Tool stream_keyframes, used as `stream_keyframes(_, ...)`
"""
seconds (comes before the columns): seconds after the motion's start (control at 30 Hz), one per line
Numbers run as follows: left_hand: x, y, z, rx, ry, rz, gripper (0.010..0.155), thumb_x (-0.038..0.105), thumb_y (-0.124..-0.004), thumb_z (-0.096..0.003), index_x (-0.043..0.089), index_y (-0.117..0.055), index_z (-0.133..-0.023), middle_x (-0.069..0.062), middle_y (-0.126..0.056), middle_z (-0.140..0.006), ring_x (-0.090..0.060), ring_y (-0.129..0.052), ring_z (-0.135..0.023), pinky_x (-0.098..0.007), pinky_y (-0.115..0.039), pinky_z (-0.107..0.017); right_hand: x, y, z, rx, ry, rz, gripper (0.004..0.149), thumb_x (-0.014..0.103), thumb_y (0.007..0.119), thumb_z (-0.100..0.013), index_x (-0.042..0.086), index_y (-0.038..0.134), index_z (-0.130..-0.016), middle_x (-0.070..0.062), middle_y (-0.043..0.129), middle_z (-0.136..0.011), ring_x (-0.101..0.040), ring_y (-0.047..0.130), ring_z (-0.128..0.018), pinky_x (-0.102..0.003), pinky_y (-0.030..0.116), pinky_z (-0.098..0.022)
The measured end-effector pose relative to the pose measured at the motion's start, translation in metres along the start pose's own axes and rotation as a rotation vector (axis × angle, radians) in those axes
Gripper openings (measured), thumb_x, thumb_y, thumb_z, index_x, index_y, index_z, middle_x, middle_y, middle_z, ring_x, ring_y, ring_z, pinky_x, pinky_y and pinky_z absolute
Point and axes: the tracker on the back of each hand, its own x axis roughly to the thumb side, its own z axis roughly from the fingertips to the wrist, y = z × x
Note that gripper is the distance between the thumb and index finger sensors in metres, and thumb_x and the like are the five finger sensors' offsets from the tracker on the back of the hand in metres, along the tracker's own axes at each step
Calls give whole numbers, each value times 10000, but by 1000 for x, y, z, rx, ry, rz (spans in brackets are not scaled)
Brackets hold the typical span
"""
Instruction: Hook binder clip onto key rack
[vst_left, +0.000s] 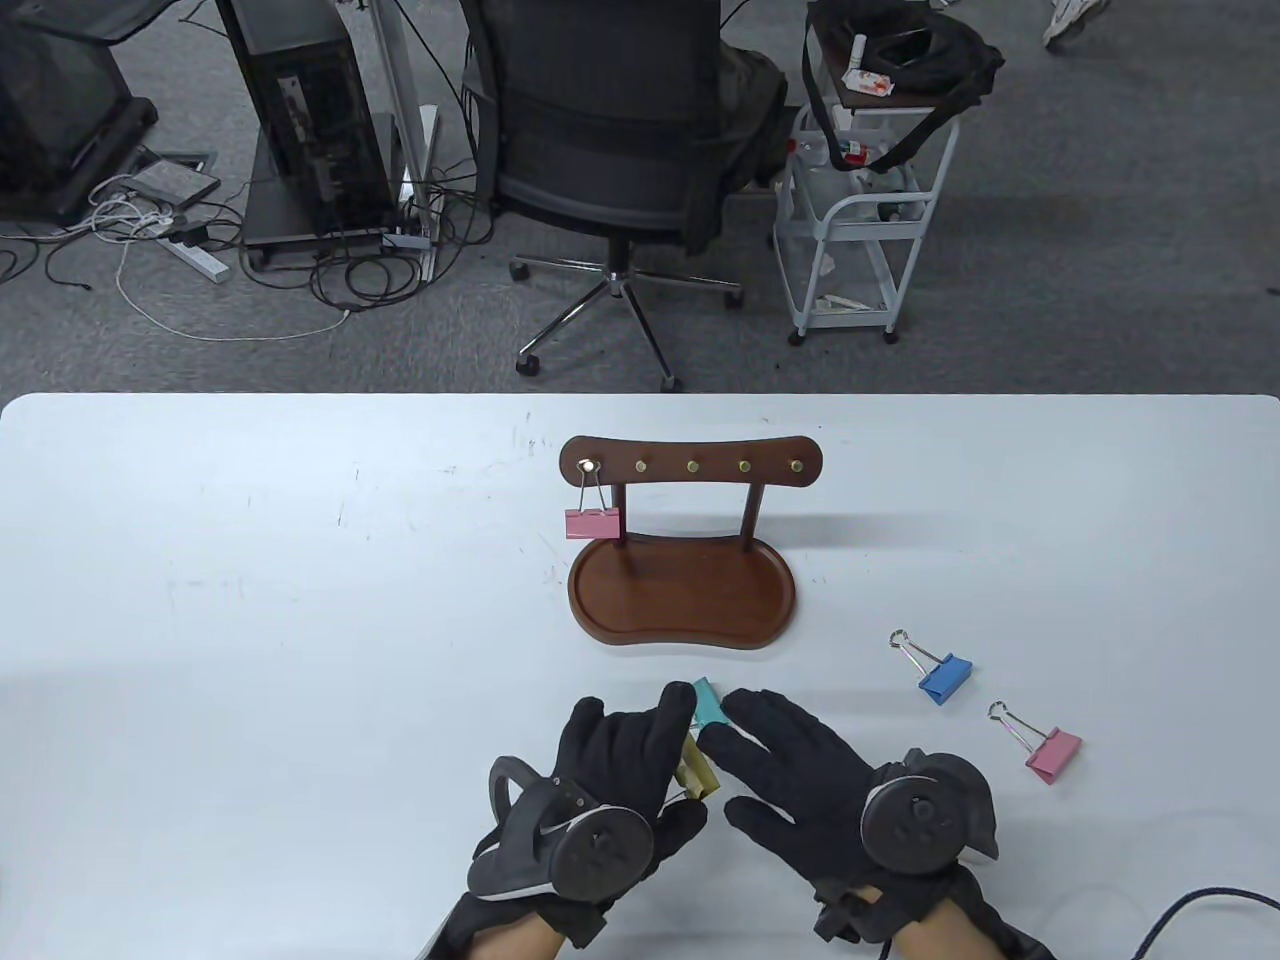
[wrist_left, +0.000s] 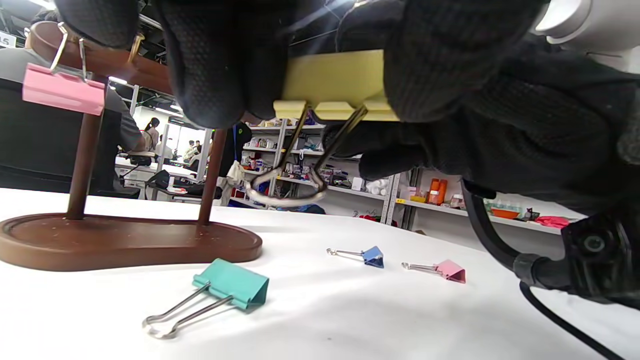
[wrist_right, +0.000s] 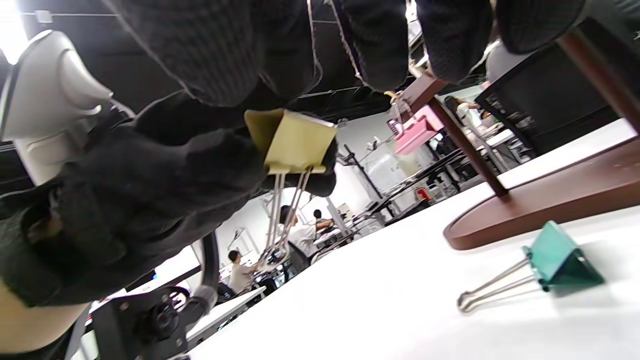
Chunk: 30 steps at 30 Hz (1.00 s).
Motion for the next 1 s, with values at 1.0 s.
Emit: stream_keyframes(1.0, 14, 1, 1, 8, -124, -8, 1042, 439, -913, -477, -60, -304, -1160, -241, -739, -1065, -493, -847, -920, -783, -557, -711, 15, -2, 0, 32, -125, 127, 635, 330, 857, -491, 183, 719, -1093, -296, 647, -1104, -551, 666, -947, -730, 572, -640)
